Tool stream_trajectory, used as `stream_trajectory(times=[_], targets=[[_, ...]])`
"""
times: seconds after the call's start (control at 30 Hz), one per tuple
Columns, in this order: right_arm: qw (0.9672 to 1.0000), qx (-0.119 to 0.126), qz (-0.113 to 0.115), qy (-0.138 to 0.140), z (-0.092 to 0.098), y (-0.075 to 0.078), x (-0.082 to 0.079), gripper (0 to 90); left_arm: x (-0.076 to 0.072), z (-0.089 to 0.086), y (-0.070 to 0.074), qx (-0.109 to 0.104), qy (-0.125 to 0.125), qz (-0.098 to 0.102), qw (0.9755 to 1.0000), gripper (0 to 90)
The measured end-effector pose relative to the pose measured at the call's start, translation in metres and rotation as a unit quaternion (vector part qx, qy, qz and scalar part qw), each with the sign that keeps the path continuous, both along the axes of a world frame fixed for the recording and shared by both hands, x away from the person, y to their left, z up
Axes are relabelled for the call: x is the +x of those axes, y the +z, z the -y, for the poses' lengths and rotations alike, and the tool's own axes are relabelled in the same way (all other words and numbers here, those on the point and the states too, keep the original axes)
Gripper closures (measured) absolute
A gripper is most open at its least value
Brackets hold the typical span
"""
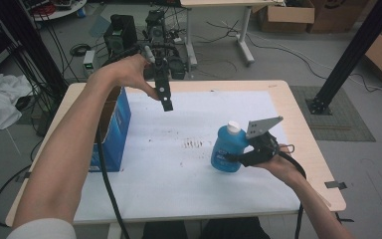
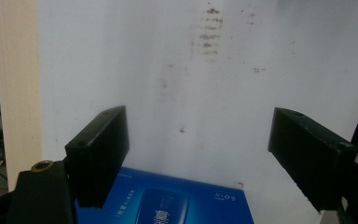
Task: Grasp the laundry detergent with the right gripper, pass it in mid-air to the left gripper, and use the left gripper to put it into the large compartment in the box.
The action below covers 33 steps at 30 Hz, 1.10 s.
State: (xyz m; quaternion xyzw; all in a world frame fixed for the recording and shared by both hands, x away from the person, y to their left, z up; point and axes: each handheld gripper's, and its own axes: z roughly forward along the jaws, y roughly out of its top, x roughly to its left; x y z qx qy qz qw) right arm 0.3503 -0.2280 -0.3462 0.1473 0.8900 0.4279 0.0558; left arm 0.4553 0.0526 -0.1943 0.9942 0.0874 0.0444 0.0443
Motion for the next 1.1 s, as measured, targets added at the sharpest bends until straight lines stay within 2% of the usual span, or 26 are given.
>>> stream_trajectory(times=[0.1, 0.13, 0.2, 0.37, 0.47, 0.8, 1.1], targets=[[0.9999, -0.002, 0.009, 0.012, -0.005, 0.015, 0.009, 45.7, -0.003, -0.001, 0.005, -0.009, -0.004, 0.002, 0.9999, 21.0], [0.9999, -0.002, 0.009, 0.012, -0.005, 0.015, 0.009, 45.7, -0.004, -0.001, 0.008, -0.012, -0.005, 0.003, 0.9999, 21.0], [0.9997, 0.001, 0.011, 0.022, -0.010, 0.027, 0.020, 45.6, -0.008, -0.001, 0.016, -0.017, -0.010, 0.007, 0.9998, 21.0], [0.9992, 0.003, 0.005, 0.039, -0.017, 0.038, 0.034, 45.4, -0.013, 0.000, 0.023, -0.022, -0.017, 0.013, 0.9995, 20.4], [0.9986, -0.002, 0.007, 0.052, -0.028, 0.045, 0.042, 45.4, -0.017, 0.001, 0.028, -0.038, -0.024, 0.011, 0.9989, 19.5], [0.9960, -0.013, 0.003, 0.088, -0.050, 0.048, 0.056, 45.4, -0.027, 0.010, 0.035, -0.029, -0.039, 0.017, 0.9987, 18.8], [0.9937, -0.006, -0.004, 0.112, -0.060, 0.047, 0.059, 45.4, -0.034, 0.020, 0.032, -0.032, -0.055, 0.014, 0.9979, 18.7]])
